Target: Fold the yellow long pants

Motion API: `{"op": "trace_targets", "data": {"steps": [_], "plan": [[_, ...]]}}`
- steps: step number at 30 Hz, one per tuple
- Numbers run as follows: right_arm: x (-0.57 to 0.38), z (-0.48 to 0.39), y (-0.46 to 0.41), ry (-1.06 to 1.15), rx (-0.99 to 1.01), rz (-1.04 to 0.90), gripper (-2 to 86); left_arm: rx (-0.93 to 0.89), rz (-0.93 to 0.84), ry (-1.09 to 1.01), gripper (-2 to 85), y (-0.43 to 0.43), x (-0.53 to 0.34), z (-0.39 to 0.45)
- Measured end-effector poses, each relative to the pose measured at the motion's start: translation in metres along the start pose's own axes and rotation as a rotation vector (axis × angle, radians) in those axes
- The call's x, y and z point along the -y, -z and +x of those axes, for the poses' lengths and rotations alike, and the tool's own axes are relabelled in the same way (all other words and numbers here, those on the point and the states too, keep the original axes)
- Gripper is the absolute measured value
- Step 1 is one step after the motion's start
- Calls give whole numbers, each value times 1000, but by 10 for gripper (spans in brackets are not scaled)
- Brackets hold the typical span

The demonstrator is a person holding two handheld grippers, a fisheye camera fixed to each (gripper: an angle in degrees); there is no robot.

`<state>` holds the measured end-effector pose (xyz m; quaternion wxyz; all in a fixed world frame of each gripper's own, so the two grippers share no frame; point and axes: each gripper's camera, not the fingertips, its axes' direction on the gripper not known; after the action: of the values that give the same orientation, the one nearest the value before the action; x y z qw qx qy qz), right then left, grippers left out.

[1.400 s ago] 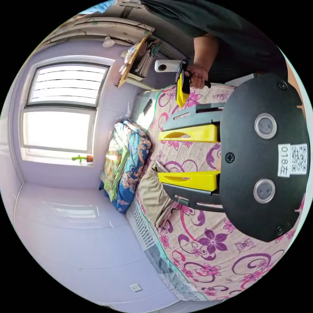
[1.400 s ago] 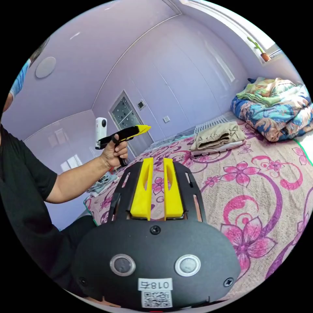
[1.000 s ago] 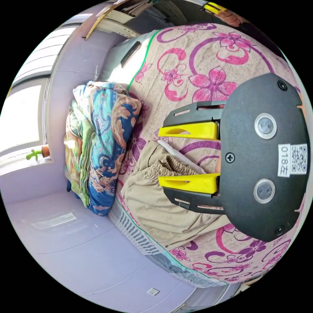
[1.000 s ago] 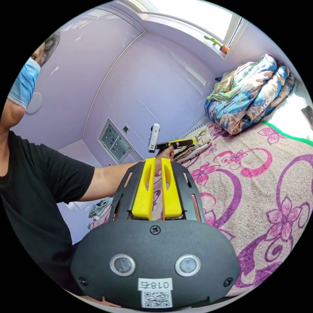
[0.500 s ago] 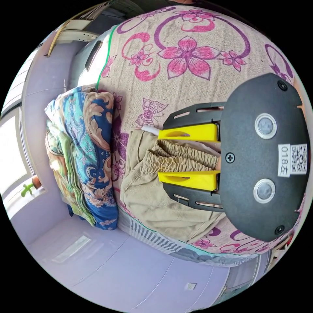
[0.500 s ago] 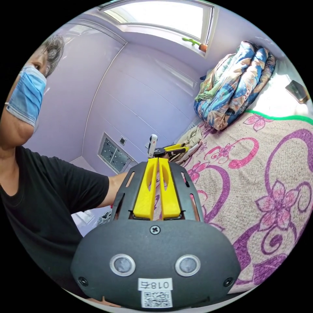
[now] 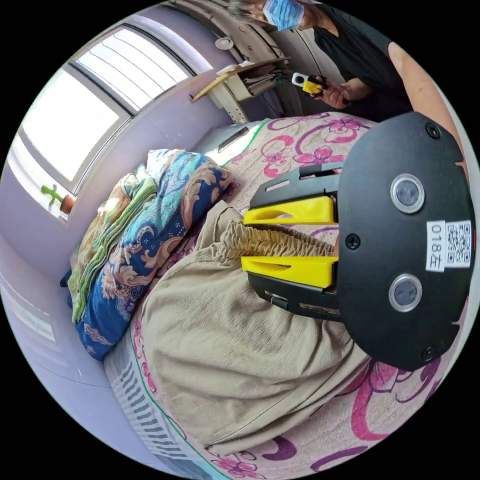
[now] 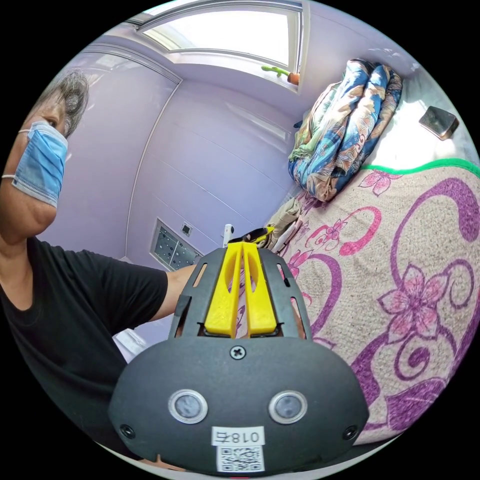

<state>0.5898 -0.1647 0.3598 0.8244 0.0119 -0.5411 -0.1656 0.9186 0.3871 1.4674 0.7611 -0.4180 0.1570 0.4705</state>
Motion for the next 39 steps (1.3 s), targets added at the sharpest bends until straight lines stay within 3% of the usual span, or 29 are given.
{"op": "trace_targets", "data": {"steps": [4,8,13,15,20,22,26,33,39], "plan": [[7,-3,7,-10,2,10,-4,-124,96,103,98,9,-38,-44],[13,-8,12,-12,-5,10,-3,-134,129,115,98,10,-73,-63],[16,-13,12,-16,-10,-3,-4,181,-12,-23,66,0,-106,-31],[16,-16,11,-14,-14,-13,-4,220,2,10,48,2,-124,-27],[12,-20,11,-30,-32,-8,-2,-14,265,175,38,56,-214,-44],[11,-23,10,-27,-36,-11,-1,-141,415,170,36,100,-274,-37],[3,-34,1,6,-48,-20,13,-211,513,26,35,174,-367,9],[-21,-83,-36,208,-93,-137,102,-55,572,-244,36,350,-614,134],[-70,-165,-74,590,-320,-280,132,222,835,-186,37,482,-896,213]]}}
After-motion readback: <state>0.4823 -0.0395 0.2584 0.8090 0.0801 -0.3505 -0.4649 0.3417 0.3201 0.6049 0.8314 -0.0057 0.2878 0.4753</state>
